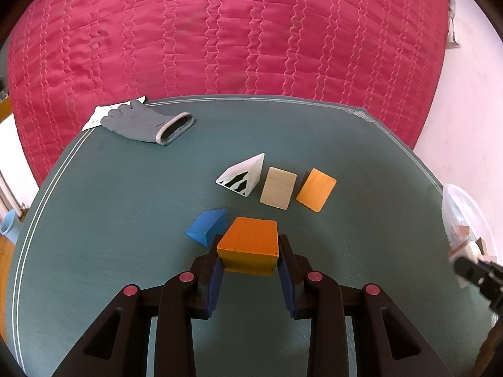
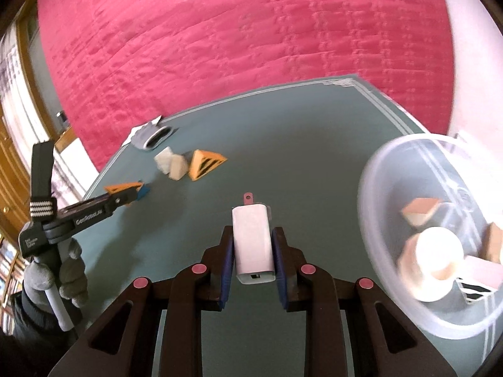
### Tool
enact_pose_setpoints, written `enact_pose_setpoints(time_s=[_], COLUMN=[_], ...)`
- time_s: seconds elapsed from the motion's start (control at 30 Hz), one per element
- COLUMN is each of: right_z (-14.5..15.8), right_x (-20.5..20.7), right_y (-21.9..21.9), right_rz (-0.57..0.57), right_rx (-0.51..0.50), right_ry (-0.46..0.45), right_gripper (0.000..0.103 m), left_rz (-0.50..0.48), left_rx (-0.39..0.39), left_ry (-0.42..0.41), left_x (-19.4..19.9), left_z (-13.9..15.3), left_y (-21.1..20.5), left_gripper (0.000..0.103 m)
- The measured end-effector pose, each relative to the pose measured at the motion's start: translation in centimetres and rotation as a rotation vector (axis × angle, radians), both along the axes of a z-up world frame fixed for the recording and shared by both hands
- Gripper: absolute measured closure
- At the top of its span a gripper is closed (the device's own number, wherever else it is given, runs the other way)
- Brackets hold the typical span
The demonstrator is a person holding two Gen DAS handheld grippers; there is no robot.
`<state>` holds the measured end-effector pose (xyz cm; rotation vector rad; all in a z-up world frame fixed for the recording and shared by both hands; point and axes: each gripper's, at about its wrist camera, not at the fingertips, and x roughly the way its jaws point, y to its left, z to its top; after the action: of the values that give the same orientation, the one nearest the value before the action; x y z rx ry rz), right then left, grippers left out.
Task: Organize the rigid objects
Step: 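Carry the white charger block into the clear bowl and open the right gripper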
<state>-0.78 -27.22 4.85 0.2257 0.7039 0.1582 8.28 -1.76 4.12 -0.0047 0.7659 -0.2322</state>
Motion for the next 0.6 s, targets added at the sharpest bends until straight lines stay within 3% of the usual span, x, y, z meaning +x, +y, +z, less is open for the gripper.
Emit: enact_pose_setpoints(time_s=[0.6], right_z=[1.5], right_x=[-3.8], right_y=[-10.5], right_rz=[-0.304], right_rx=[0.002], right_ry=[-0.045], right_gripper=[0.079], left_rz=[-0.017], left_rx=[0.046], left_ry=[0.004], left_x=[-0.5], left_z=[-0.5], left_y=[-1.4], left_gripper=[0.069])
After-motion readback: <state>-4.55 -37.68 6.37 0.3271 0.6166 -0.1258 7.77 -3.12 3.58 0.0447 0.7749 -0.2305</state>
